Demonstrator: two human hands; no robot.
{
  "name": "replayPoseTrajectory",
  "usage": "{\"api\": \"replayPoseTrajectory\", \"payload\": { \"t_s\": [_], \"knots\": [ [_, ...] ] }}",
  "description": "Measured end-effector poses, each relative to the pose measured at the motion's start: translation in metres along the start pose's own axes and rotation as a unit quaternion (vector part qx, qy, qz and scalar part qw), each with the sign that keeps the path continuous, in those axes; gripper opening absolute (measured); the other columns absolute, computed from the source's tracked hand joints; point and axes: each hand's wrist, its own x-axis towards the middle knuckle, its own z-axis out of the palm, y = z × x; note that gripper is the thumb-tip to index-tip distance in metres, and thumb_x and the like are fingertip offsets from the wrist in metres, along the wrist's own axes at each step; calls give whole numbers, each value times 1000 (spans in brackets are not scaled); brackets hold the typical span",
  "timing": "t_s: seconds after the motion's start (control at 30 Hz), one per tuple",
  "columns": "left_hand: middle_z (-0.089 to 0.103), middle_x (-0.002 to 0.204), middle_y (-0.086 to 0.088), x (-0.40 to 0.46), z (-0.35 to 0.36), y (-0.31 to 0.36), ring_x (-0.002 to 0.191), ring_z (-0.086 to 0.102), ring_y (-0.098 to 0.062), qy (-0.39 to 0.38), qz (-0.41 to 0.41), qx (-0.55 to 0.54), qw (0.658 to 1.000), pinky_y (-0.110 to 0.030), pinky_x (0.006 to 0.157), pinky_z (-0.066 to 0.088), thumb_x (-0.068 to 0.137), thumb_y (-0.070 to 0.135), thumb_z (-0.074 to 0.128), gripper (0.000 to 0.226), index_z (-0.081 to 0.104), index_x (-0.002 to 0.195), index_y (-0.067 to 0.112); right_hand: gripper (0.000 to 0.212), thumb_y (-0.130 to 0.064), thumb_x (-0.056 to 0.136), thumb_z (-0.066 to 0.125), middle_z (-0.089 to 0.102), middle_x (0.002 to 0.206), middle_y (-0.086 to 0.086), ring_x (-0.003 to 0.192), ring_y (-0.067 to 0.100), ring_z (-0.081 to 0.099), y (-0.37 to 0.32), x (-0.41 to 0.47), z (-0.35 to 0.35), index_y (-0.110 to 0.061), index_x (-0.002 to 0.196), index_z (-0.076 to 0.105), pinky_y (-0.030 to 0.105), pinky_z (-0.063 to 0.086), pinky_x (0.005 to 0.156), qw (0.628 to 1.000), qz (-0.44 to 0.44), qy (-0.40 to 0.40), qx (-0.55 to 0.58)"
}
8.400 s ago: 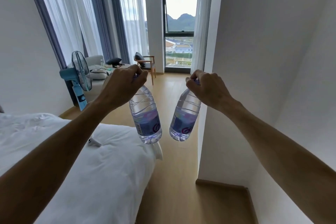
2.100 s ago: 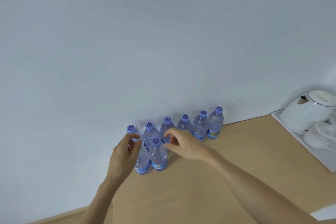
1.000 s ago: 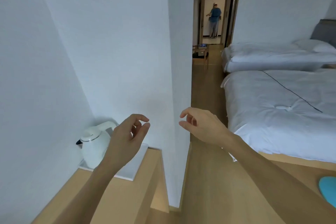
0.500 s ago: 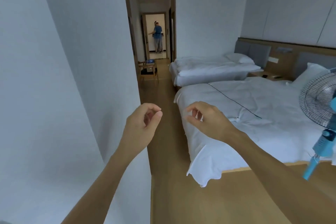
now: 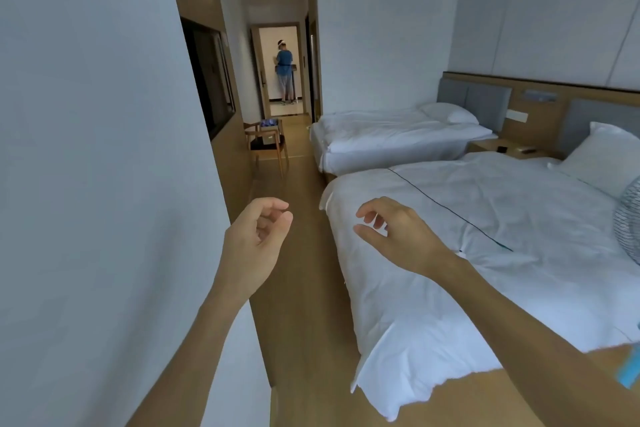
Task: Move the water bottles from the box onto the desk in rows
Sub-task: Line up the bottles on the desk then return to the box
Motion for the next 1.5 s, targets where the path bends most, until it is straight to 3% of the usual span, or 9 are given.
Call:
{"api": "replayPoseTrajectory", "payload": {
  "t_s": [0.17, 0.53, 0.67, 0.83, 1.07, 1.27, 1.5],
  "knots": [
    [63, 98, 15, 76, 30, -34, 92, 59, -4, -21, -18, 35, 999, -4, 73, 44, 93, 31, 60, 17, 61, 110, 29, 19, -45, 92, 57, 56, 101, -17, 90, 2, 55, 49, 95, 16, -33, 107, 58, 28, 52, 81, 999, -22, -18, 34],
    [61, 100, 16, 225, 90, -117, 97, 56, 0, -9, -12, 79, 997, -6, 77, 44, 94, 30, 58, 16, 61, 110, 29, 29, -58, 87, 45, 56, 103, -18, 93, 3, 56, 139, 271, 68, -38, 103, 58, 31, 53, 82, 995, -59, -56, 56],
    [62, 100, 16, 282, 110, -162, 97, 58, -4, -15, -5, 71, 997, -14, 79, 46, 94, 29, 58, 15, 61, 109, 30, 17, -47, 92, 55, 56, 100, -17, 91, 2, 55, 166, 334, 97, -35, 105, 58, 26, 51, 79, 996, -57, -53, 54],
    [62, 101, 14, 371, 132, -230, 97, 58, -4, -15, 13, 64, 998, -14, 79, 46, 94, 29, 59, 16, 62, 109, 27, 19, -41, 94, 58, 56, 98, -15, 89, 1, 55, 198, 426, 141, -30, 110, 59, 21, 48, 76, 996, -58, -49, 42],
    [62, 99, 15, 509, 159, -310, 92, 55, 3, -30, 9, 78, 996, -5, 73, 41, 94, 30, 58, 14, 62, 108, 29, 18, -33, 93, 62, 58, 100, -11, 89, 4, 59, 236, 558, 176, -23, 108, 62, 24, 50, 79, 997, -36, -35, 59],
    [62, 93, 14, 602, 191, -375, 80, 56, 1, -37, 10, 76, 996, -8, 66, 42, 93, 28, 60, 14, 62, 107, 28, 18, -34, 93, 62, 59, 99, -11, 86, 4, 59, 284, 654, 214, -23, 108, 62, 30, 54, 80, 998, -24, -35, 53],
    [61, 93, 14, 720, 236, -449, 83, 57, -3, -43, 6, 83, 996, -13, 69, 45, 93, 30, 59, 15, 61, 107, 28, 20, -34, 95, 60, 57, 102, -10, 84, -1, 55, 355, 784, 267, -23, 112, 61, 14, 45, 76, 997, -39, -49, 45]
  ]
}}
